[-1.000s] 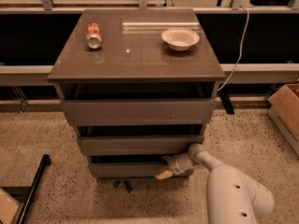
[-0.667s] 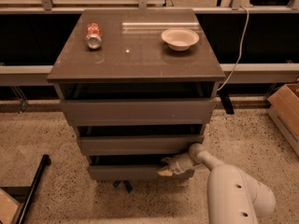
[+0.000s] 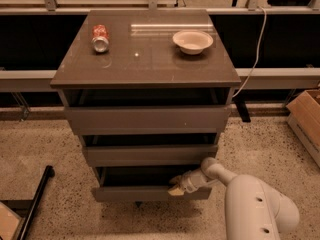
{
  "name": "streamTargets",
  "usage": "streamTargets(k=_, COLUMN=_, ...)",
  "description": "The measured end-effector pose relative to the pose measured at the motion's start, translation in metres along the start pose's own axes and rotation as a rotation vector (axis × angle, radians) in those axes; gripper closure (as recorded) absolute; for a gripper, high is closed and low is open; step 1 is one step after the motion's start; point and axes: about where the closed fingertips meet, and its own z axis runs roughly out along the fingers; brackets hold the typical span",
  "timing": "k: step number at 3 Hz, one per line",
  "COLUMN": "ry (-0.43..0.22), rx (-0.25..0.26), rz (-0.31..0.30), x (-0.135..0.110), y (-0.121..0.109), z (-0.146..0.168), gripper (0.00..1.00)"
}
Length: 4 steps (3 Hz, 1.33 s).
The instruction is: Open bottom drawer
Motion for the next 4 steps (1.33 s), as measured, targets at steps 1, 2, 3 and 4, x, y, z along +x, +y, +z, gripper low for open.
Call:
streamTargets(k=1, ry=0.049, rx=-0.073, rz=0.013, x=0.011, y=0.036, z=0.0, gripper=1.0)
streamTargets(k=2, ry=0.08, rx=-0.134, rz=0.024, x=0.017, y=0.063, z=0.001, gripper=1.0)
streamTargets(k=3, ry=0.088, rx=-0.177, rz=0.052, x=0.023, y=0.086, z=0.003, gripper=1.0)
streamTargets(k=4, ry=0.083, rx=-0.204, rz=0.095, x=0.029, y=0.105, z=0.005, gripper=1.0)
